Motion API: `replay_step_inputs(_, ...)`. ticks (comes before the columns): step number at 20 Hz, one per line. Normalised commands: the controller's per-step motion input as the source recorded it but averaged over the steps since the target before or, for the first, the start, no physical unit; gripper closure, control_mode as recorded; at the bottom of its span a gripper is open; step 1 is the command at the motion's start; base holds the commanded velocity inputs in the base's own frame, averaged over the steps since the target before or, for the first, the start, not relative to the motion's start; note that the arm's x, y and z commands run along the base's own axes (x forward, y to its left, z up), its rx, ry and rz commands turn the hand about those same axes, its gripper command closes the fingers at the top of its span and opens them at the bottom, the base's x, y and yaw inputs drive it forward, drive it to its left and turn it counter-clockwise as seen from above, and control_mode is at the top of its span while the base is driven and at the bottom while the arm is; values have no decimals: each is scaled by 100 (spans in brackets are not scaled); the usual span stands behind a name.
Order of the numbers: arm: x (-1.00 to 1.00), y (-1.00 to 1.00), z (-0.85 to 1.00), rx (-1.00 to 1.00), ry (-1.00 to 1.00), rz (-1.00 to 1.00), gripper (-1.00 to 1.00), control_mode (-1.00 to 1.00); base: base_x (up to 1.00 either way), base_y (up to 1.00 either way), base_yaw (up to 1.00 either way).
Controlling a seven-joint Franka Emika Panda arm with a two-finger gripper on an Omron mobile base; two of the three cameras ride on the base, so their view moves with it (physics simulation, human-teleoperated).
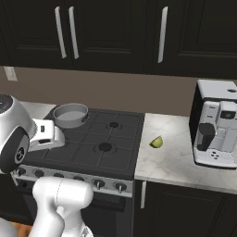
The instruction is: Turn on the burner for the pot on the stove. Wait thirty seconds for the pot to heat up. Then add the lemon wedge to the pot.
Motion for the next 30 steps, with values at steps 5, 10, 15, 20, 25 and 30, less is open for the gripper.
replay_step_inputs(5, 0, 0, 0, 0, 0, 0, -100, -100, 0, 0, 0)
replay_step_inputs(10, 0, 0, 0, 0, 0, 0, -100, -100, 0, 0, 0)
replay_step_inputs(15, 0, 0, 0, 0, 0, 0, -100, -100, 0, 0, 0)
replay_step_inputs(20, 0, 0, 0, 0, 0, 0, -100, -100, 0, 0, 0)
replay_step_inputs(25, 0, 0, 0, 0, 0, 0, -100, -100, 0, 0, 0)
replay_step_inputs(30, 0, 0, 0, 0, 0, 0, -100, -100, 0, 0, 0)
